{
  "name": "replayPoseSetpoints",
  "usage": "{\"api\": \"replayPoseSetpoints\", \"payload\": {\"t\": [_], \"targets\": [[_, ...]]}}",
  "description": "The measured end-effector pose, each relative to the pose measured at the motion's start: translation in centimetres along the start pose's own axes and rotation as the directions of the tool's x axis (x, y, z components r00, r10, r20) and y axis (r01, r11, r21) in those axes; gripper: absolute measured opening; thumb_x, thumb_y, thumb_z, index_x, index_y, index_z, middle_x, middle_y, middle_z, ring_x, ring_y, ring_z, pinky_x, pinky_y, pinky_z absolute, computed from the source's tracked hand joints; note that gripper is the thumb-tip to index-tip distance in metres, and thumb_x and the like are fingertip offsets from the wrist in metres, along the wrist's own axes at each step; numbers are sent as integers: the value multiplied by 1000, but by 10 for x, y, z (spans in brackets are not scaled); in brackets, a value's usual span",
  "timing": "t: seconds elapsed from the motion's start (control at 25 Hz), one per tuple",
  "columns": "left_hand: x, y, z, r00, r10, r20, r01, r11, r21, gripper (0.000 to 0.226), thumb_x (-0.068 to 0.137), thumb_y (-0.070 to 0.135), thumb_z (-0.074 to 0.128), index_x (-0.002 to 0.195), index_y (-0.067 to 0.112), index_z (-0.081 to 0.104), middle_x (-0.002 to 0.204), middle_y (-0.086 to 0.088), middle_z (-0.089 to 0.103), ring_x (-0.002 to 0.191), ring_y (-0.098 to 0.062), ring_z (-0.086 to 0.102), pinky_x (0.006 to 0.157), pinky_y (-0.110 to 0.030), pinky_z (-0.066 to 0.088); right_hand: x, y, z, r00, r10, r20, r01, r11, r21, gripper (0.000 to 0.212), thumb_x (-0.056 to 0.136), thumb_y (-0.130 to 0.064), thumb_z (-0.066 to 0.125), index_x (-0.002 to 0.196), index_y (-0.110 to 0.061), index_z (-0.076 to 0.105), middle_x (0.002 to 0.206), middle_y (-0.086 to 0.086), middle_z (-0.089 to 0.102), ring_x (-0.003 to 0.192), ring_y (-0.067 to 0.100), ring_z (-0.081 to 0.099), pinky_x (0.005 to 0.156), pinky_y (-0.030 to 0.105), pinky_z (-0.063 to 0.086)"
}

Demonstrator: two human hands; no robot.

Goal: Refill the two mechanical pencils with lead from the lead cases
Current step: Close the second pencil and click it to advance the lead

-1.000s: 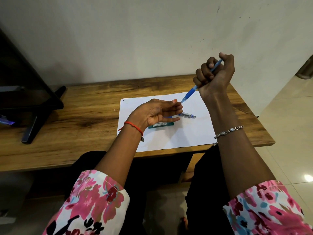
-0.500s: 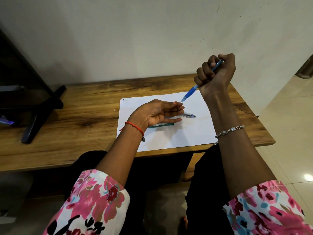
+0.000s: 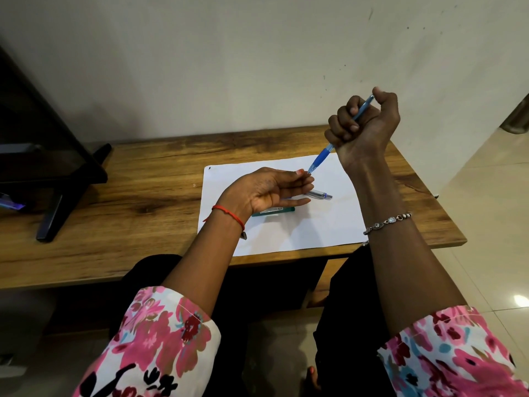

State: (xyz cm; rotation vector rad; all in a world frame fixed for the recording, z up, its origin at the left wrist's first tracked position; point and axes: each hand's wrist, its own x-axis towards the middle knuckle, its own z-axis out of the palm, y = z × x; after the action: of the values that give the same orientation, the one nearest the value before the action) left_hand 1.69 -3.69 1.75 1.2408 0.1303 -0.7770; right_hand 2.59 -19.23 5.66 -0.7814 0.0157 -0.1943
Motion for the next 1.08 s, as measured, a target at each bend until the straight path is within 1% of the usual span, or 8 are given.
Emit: {"api": "replayPoseSetpoints", "payload": {"t": [0.08,0.16,0.2,0.32,0.44,0.68,0.88,1.08], "targets": [[0,0,0,1000,12,-10,-12,1000,-13,12,89,3,53,87,-2,63,68,-7,71,63,-14,69,70,-36,58,0,1,0,999,28,15,-29,1000,2,48,91,-40,28,54,-10,36,43,1,29,40,14,26,44,18,23],[1,1,0,999,25,-21,-25,999,-23,10,88,2,54,87,-2,63,66,-7,70,61,-13,69,67,-35,59,-2,4,1,994,91,53,-90,996,-11,56,90,-50,29,53,-8,39,47,5,33,46,19,32,50,23,30],[1,1,1,999,29,-24,-30,999,-25,9,87,2,55,87,-2,63,66,-7,70,61,-13,68,67,-35,59,-3,5,2,989,127,75,-125,992,-29,61,89,-56,28,53,-8,40,47,5,32,47,19,31,51,24,31],[1,2,0,999,32,-25,-33,999,-30,9,87,3,56,87,-2,63,66,-8,70,62,-15,69,69,-37,59,-5,10,3,976,193,104,-190,981,-36,70,87,-68,21,48,-10,34,42,0,22,43,15,19,47,22,18],[3,3,-1,1000,5,-29,-6,998,-58,16,91,8,51,86,-1,63,69,-10,71,63,-17,70,67,-38,58,-4,9,1,986,155,68,-157,987,20,67,87,-65,21,47,-12,35,37,-2,20,39,11,13,46,21,9],[7,1,-5,998,-20,-68,15,997,-73,20,93,10,48,87,-1,64,71,-10,72,63,-18,70,65,-37,58,-5,3,2,998,67,13,-68,992,107,60,86,-60,22,53,-12,36,37,-4,16,38,12,8,44,18,9],[7,0,-4,998,-28,-64,24,997,-67,18,92,7,49,87,-1,64,72,-11,72,65,-18,70,67,-38,58,-5,-1,3,998,62,1,-62,995,73,61,86,-60,22,53,-11,39,38,-3,16,39,12,7,45,19,9],[7,-2,-1,997,-43,-58,40,998,-57,17,92,5,48,87,-1,64,72,-11,72,66,-17,70,70,-38,58,-8,-1,6,997,74,15,-73,996,-56,64,89,-62,22,57,-10,44,37,-4,19,39,11,9,44,20,10]]}}
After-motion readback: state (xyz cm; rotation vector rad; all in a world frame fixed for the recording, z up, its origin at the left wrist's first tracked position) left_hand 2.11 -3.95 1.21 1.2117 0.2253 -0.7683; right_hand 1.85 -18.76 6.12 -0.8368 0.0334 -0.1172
